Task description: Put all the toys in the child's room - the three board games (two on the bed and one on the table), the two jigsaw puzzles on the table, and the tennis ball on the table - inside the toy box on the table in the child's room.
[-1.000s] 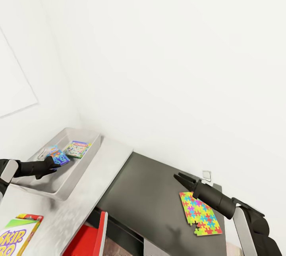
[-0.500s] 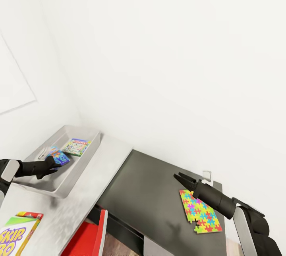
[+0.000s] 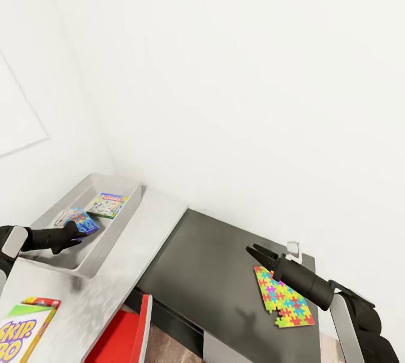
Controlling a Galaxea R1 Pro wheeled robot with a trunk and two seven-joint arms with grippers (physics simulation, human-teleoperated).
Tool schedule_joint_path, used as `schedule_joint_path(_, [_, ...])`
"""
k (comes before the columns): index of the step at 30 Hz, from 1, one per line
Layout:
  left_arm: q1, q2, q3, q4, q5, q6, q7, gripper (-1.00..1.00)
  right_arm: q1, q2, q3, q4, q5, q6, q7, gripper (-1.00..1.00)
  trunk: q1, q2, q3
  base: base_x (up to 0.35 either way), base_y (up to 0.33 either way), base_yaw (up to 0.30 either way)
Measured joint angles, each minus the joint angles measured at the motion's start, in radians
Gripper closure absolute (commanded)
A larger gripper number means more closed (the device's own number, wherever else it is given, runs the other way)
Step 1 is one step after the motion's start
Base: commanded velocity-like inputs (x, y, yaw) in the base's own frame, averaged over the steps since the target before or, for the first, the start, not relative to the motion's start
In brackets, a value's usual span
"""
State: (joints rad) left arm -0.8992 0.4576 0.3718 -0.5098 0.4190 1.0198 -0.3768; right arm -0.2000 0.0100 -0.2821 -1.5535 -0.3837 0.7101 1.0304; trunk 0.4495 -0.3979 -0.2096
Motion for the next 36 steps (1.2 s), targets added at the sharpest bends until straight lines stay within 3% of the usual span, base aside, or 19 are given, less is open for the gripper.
schedule_joint_path(22, [0.0, 0.0, 0.001, 0.0, 0.007, 0.0, -0.001, 1.0, 0.0, -0.002, 0.0, 0.0, 0.0, 0.0, 0.001, -1.0, 0.0, 0.0, -0.036, 0.0, 0.0, 0.0])
schedule_joint_path(30, [0.0, 0.0, 0.052, 0.0, 0.008, 0.0, -0.001, 1.0, 0.001, -0.001, 0.0, 0.001, 0.0, -0.001, 0.001, -1.0, 0.0, 0.0, -0.045, 0.0, 0.0, 0.0])
schedule_joint_path(36, [0.0, 0.0, 0.06, 0.0, 0.008, 0.0, -0.001, 1.0, 0.001, 0.001, 0.0, 0.004, 0.001, -0.009, 0.0, -1.0, 0.0, 0.0, -0.046, 0.0, 0.0, 0.0])
